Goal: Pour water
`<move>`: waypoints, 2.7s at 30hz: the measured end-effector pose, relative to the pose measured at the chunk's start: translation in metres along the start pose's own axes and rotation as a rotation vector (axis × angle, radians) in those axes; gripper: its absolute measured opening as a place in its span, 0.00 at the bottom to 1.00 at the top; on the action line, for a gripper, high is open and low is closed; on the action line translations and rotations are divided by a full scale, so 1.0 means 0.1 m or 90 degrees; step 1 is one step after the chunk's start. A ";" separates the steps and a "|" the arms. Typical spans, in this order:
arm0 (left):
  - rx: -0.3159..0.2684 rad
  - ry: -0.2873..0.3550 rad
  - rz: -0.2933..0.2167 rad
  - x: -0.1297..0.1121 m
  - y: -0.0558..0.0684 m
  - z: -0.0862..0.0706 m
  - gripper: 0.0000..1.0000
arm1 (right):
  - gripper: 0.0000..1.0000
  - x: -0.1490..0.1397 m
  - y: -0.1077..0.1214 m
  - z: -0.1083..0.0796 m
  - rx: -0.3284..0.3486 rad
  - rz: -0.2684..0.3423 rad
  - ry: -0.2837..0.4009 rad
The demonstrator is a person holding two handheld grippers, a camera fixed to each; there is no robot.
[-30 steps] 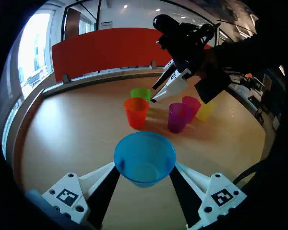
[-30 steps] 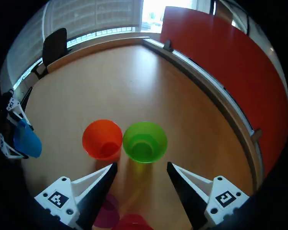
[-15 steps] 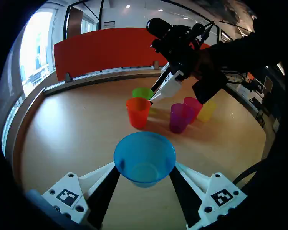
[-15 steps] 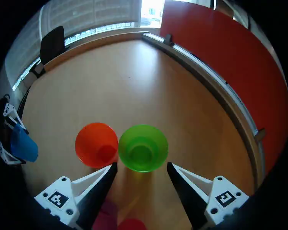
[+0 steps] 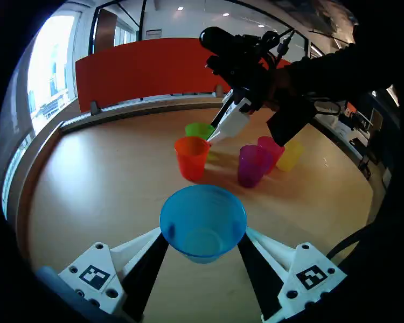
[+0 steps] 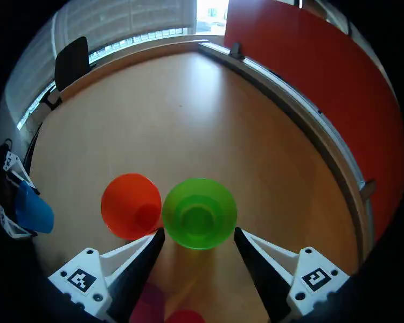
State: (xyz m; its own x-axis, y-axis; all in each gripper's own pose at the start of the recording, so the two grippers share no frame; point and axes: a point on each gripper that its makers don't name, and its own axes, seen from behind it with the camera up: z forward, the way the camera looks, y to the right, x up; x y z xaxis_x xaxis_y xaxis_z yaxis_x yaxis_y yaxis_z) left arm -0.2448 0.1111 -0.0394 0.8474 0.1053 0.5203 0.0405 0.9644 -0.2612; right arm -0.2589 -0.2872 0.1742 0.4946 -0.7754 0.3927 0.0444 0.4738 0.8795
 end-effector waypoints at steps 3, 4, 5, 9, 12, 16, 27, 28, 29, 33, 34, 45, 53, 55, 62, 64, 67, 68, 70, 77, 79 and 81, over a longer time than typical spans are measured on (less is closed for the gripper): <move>0.000 0.000 -0.001 0.00 0.00 0.01 0.83 | 1.00 0.00 0.00 0.01 0.000 0.001 -0.002; -0.001 0.001 -0.001 0.00 0.00 0.01 0.83 | 1.00 0.00 0.01 0.02 0.001 0.002 -0.002; -0.001 0.001 -0.002 0.00 -0.01 0.01 0.83 | 1.00 0.01 0.01 0.02 0.001 0.003 -0.002; 0.000 0.001 -0.003 0.01 -0.01 0.02 0.83 | 1.00 0.02 0.01 0.05 0.002 0.006 -0.003; 0.000 0.002 -0.005 0.00 -0.02 0.02 0.83 | 1.00 0.03 0.01 0.07 0.002 0.005 -0.005; 0.001 0.002 -0.007 0.00 -0.02 0.01 0.83 | 1.00 0.05 0.00 0.10 0.002 0.004 -0.006; 0.003 0.002 -0.012 -0.01 -0.04 0.01 0.83 | 1.00 0.10 -0.01 0.16 0.002 0.011 -0.005; 0.003 0.002 -0.012 -0.01 -0.05 0.01 0.83 | 1.00 0.11 0.00 0.17 0.001 0.011 -0.004; 0.003 0.003 -0.013 -0.01 -0.05 0.01 0.83 | 0.99 0.11 0.00 0.17 0.001 0.012 -0.004; 0.003 0.003 -0.015 -0.01 -0.05 0.02 0.83 | 0.94 0.11 0.00 0.18 0.002 0.015 -0.004; 0.003 0.003 -0.015 -0.01 -0.05 0.02 0.83 | 0.93 0.11 0.00 0.18 0.002 0.016 -0.005; 0.003 0.004 -0.016 -0.01 -0.04 0.03 0.83 | 0.90 0.11 -0.01 0.18 0.002 0.017 0.004; 0.004 0.005 -0.015 0.00 -0.04 0.03 0.83 | 0.89 0.11 -0.02 0.17 0.002 0.014 0.016; 0.003 0.005 -0.015 0.00 -0.04 0.03 0.83 | 0.89 0.11 -0.03 0.16 0.003 0.013 0.019; 0.004 0.009 -0.014 0.04 -0.04 0.03 0.83 | 0.89 0.13 -0.07 0.13 0.006 0.010 0.039; 0.004 0.009 -0.013 0.05 -0.04 0.04 0.83 | 0.89 0.15 -0.07 0.11 0.007 0.012 0.047; 0.004 0.011 -0.011 0.07 -0.04 0.03 0.83 | 0.89 0.17 -0.08 0.09 0.008 0.017 0.055; 0.004 0.012 -0.010 0.07 -0.04 0.03 0.83 | 0.89 0.18 -0.09 0.08 0.009 0.018 0.058; 0.005 0.013 -0.009 0.08 -0.04 0.03 0.83 | 0.89 0.18 -0.09 0.07 0.009 0.018 0.060; 0.006 0.015 -0.008 0.10 -0.03 0.04 0.83 | 0.89 0.20 -0.08 0.04 0.005 0.015 0.071; 0.006 0.015 -0.007 0.10 -0.03 0.04 0.83 | 0.89 0.21 -0.08 0.03 0.004 0.017 0.075; 0.006 0.015 -0.007 0.11 -0.02 0.04 0.83 | 0.89 0.22 -0.08 0.02 0.003 0.018 0.081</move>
State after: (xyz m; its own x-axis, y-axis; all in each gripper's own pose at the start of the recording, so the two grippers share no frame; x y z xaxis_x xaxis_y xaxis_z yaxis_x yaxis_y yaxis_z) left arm -0.2381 0.1108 -0.0297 0.8591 0.0896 0.5039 0.0446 0.9677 -0.2482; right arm -0.2500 -0.3088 0.1764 0.6012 -0.7031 0.3799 0.0251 0.4918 0.8704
